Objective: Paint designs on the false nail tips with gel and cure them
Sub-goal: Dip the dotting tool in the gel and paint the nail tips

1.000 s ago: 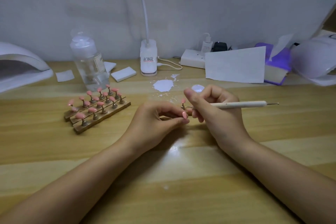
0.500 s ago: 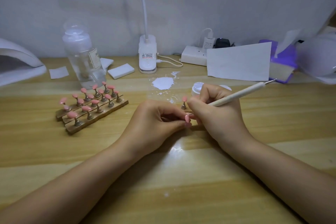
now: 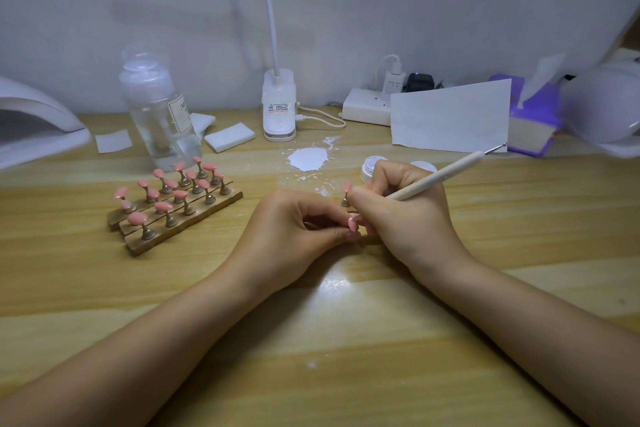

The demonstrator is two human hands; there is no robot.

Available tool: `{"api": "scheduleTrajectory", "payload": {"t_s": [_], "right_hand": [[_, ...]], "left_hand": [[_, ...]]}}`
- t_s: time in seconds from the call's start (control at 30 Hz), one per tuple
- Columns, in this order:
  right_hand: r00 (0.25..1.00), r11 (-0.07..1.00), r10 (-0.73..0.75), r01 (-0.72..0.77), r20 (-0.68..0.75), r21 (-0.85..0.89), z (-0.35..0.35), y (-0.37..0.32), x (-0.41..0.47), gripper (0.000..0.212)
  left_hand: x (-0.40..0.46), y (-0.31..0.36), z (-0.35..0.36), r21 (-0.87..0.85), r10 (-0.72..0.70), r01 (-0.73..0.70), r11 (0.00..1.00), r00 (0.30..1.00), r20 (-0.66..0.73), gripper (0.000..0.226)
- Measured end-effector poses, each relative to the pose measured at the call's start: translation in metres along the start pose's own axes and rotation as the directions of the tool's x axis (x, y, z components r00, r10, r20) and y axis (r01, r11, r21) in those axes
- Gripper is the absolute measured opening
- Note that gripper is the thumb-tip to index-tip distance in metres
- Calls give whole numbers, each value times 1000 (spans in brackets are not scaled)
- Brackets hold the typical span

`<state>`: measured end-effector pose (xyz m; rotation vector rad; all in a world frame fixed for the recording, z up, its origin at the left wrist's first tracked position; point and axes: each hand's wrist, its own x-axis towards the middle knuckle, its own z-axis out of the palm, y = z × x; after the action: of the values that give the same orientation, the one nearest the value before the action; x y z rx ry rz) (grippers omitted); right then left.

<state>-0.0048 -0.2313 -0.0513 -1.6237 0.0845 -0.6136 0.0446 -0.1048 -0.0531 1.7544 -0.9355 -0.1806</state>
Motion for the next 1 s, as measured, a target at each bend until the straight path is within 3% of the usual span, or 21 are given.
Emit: {"api": "scheduleTrajectory", "payload": {"t_s": [1.0], "right_hand": [[1000, 999, 17, -17, -3, 28, 1, -2, -1, 43]], "left_hand": [[1, -1, -1, 19, 15, -15, 1000, 1000, 9, 12]]}}
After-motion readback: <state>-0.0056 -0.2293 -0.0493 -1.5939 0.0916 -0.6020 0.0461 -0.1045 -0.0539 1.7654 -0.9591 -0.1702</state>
